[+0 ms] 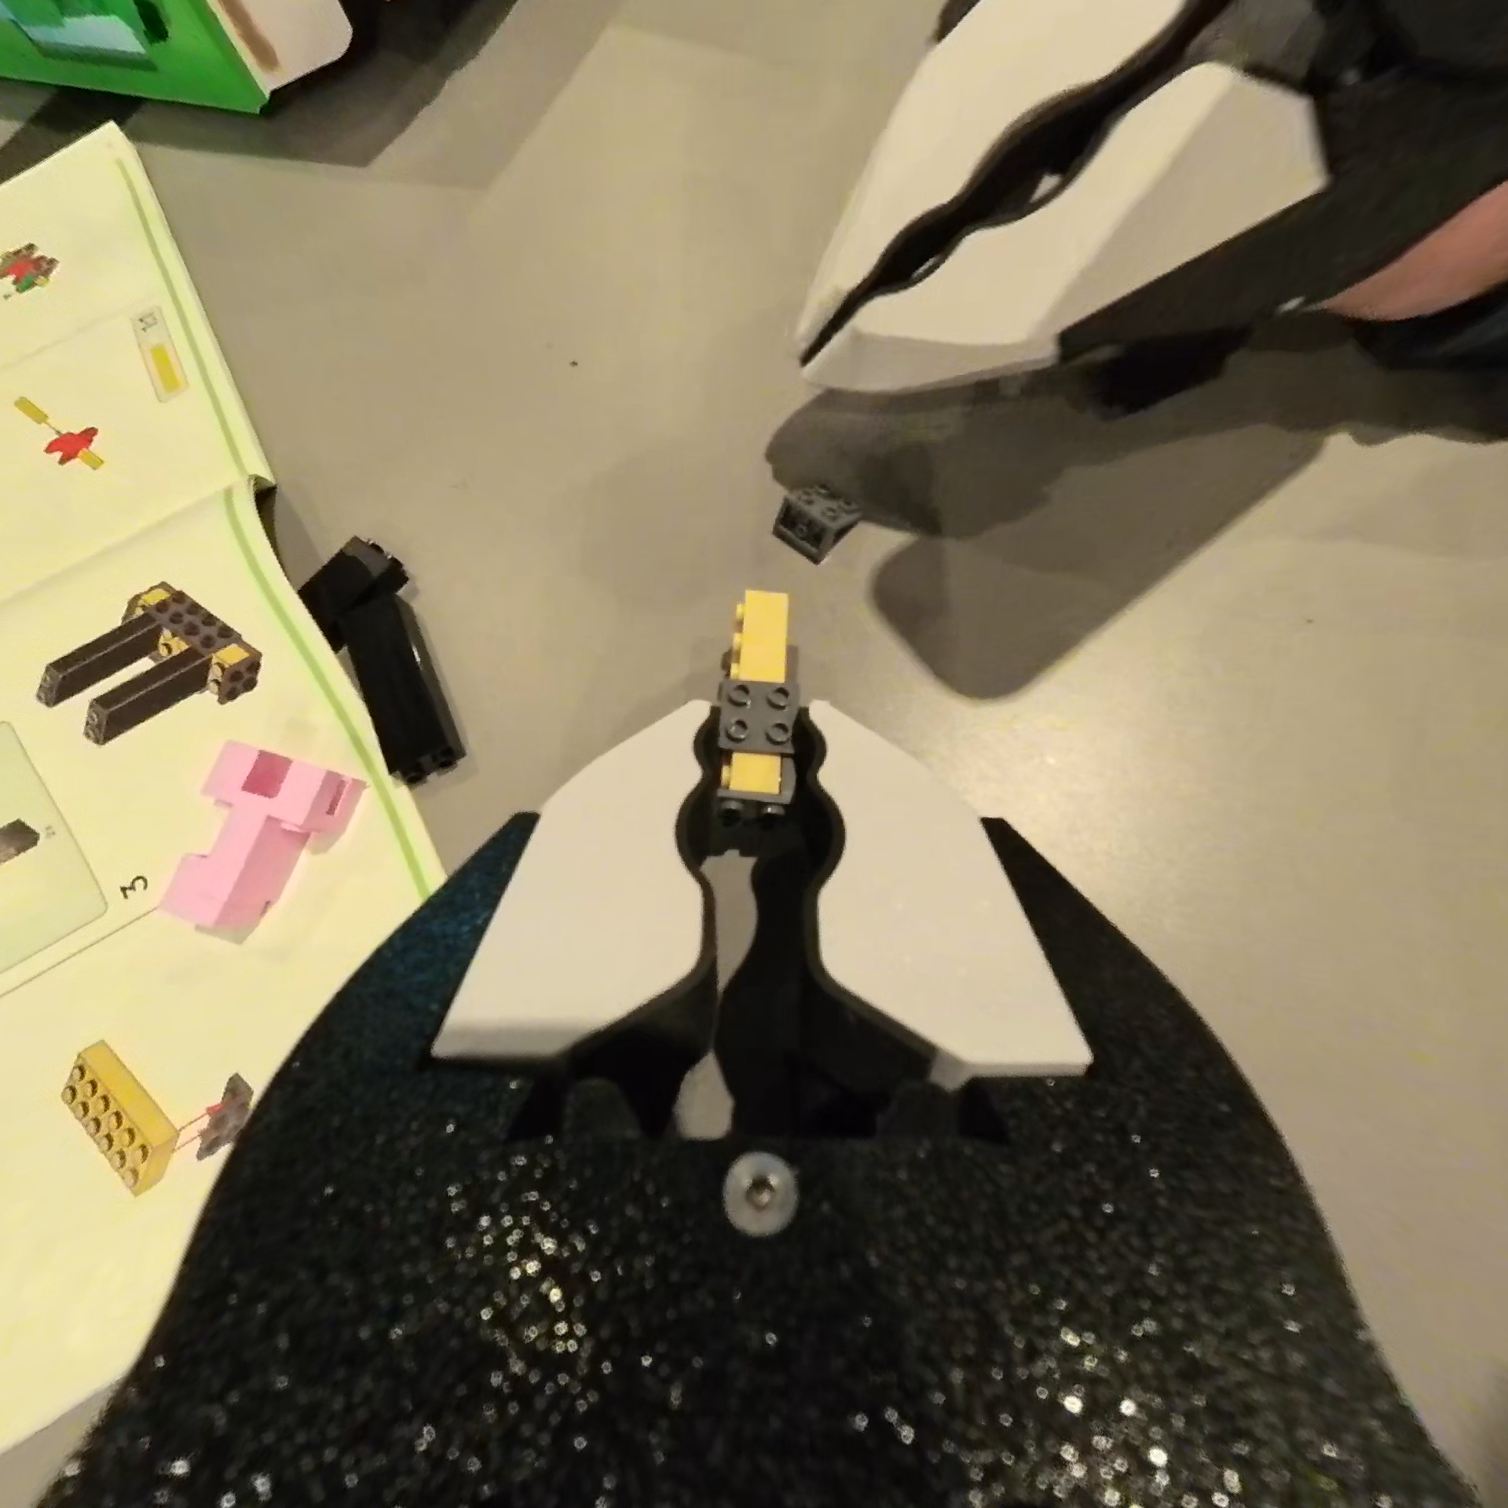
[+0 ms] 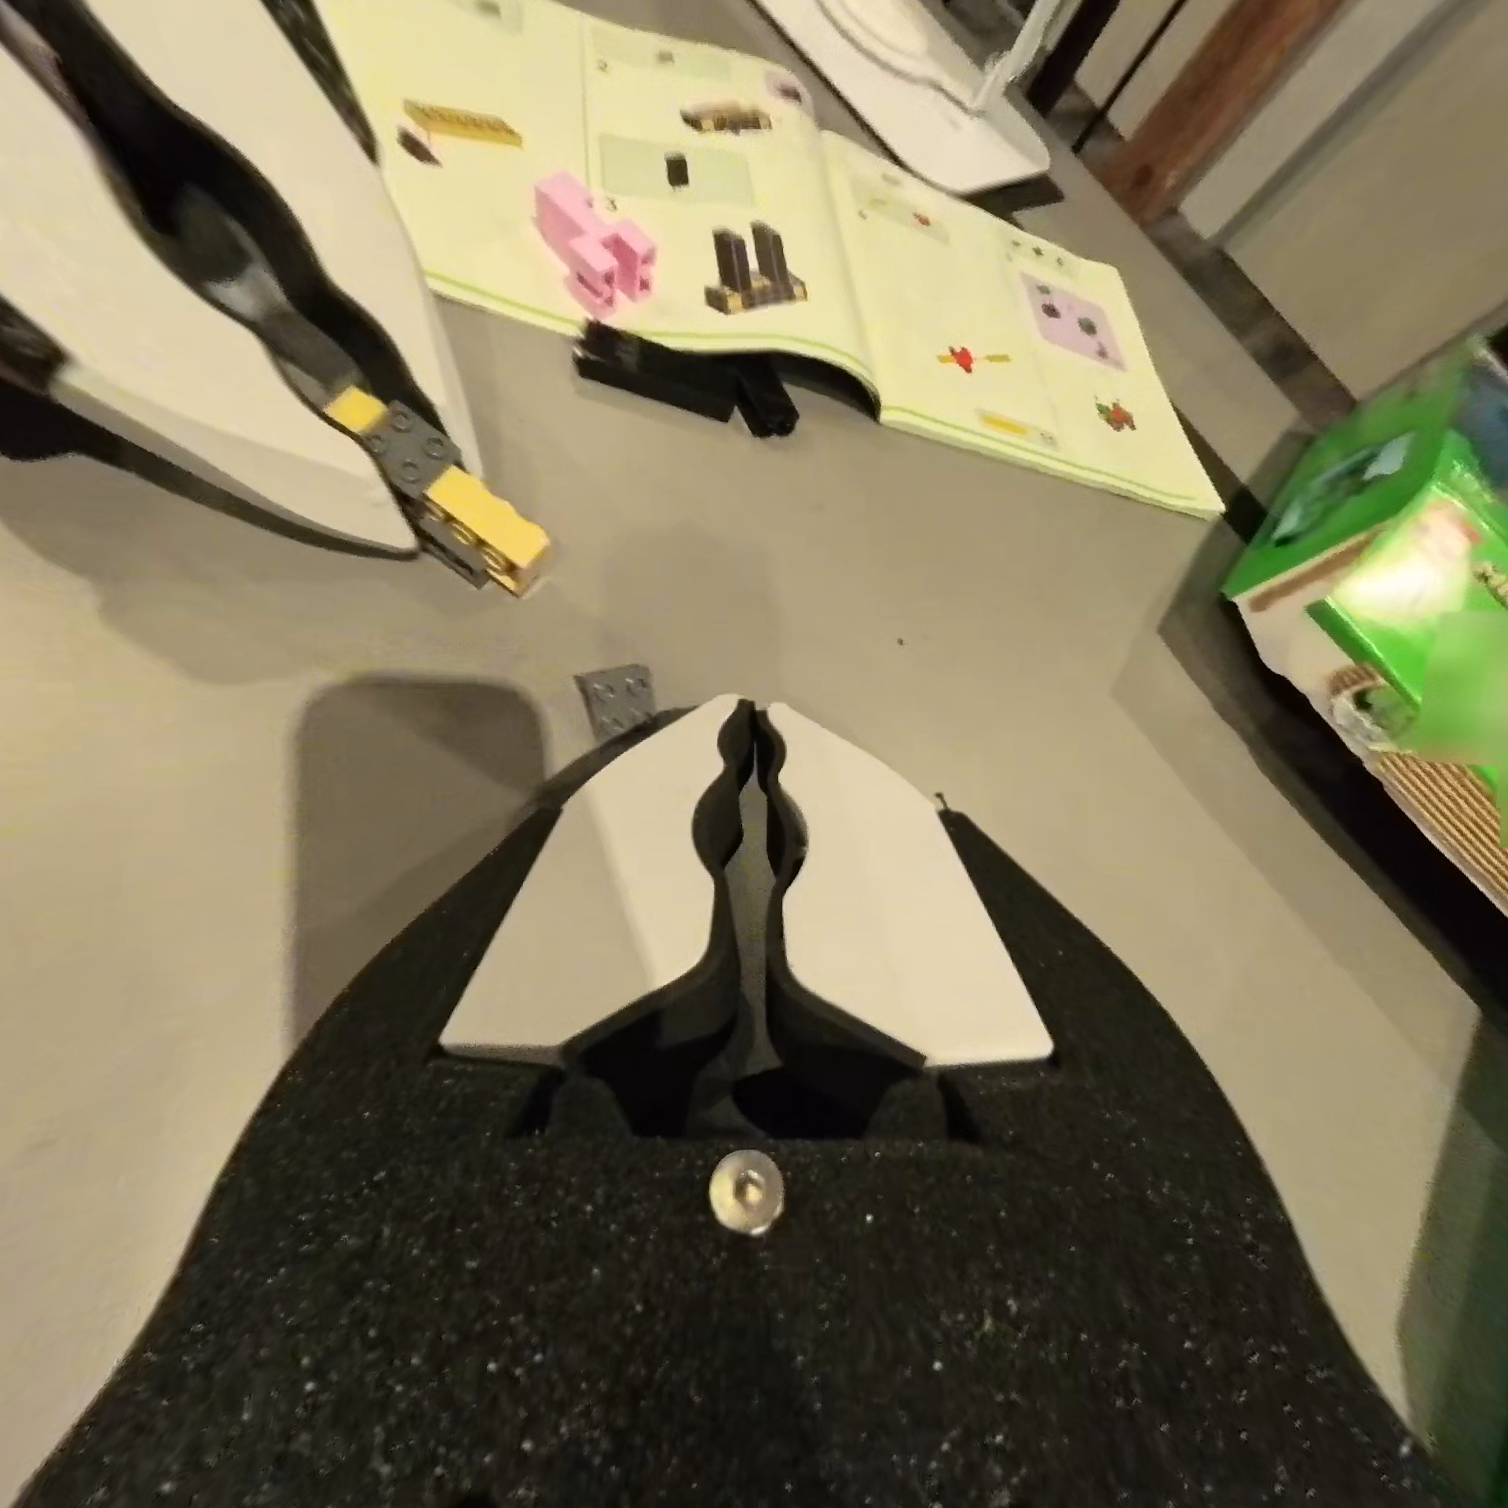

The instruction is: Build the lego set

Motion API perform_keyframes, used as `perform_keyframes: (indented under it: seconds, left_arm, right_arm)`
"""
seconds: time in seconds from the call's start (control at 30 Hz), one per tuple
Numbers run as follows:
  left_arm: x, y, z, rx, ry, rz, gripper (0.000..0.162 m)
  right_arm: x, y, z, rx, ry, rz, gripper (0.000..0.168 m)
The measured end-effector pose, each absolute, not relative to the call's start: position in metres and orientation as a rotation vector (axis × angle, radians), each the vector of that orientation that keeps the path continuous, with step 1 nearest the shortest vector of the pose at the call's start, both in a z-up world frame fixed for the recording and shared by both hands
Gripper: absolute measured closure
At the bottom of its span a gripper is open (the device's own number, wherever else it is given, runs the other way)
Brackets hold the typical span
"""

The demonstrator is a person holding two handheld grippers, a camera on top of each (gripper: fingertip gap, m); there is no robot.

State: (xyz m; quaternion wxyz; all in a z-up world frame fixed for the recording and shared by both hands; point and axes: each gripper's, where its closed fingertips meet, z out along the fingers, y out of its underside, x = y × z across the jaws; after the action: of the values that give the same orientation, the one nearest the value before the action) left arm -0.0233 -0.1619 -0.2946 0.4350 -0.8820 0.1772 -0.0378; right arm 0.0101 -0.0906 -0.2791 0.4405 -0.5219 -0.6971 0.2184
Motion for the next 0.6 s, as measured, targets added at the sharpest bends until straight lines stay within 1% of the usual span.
perform_keyframes:
  seconds: [0.13, 0.37, 0.6]
  left_arm:
    - [-0.023, -0.162, -0.295, -2.195, 0.446, -0.094, 0.145]
    - [-0.022, -0.162, -0.295, -2.192, 0.458, -0.091, 0.145]
    - [-0.021, -0.163, -0.294, -2.19, 0.462, -0.095, 0.145]
  right_arm:
    - [0.009, -0.131, -0.267, -1.168, -1.783, 0.744, 0.168]
    - [0.01, -0.134, -0.291, -1.165, -1.935, 0.556, 0.168]
    - [0.005, -0.106, -0.29, -1.248, -1.845, 0.486, 0.168]
